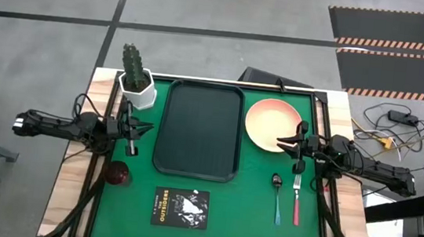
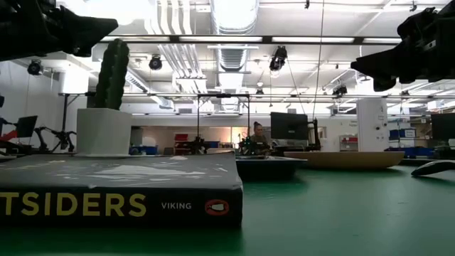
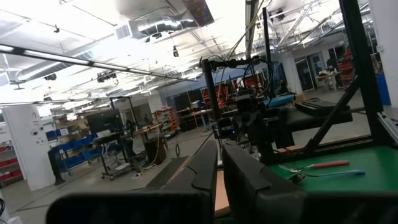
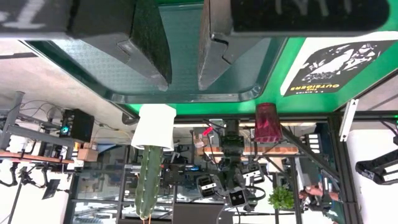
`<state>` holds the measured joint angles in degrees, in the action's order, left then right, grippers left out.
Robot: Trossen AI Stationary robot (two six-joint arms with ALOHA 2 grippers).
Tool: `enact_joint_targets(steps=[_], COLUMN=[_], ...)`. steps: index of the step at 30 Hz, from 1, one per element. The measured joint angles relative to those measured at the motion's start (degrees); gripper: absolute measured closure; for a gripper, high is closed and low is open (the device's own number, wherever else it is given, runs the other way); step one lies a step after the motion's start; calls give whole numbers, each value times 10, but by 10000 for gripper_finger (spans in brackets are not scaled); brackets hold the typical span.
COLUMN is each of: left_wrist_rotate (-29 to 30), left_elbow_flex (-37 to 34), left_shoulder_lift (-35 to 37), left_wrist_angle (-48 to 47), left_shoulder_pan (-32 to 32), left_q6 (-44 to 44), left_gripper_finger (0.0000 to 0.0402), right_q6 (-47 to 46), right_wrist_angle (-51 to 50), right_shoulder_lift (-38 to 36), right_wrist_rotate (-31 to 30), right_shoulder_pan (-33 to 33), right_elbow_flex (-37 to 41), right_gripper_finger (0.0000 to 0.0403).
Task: Pick and place plate/cup/fork/spoon on tray
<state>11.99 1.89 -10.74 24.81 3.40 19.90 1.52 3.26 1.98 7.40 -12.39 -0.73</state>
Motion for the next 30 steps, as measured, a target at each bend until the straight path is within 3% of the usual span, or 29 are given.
enact_joint_targets(steps=[19,26,30], left_wrist_rotate=[0,0,0], left_elbow_flex=[0,0,0], left_shoulder_lift=[0,0,0], left_wrist_angle=[0,0,0], left_shoulder_pan=[0,0,0], left_q6=[0,0,0], left_gripper_finger=[394,394,394], right_q6=[0,-3,-78], right_wrist_angle=[1,53,55], right_shoulder_lift=[0,0,0], right_wrist_rotate=[0,0,0], right_shoulder_pan=[0,0,0], right_elbow_flex=[0,0,-3], right_gripper_finger=[335,335,335])
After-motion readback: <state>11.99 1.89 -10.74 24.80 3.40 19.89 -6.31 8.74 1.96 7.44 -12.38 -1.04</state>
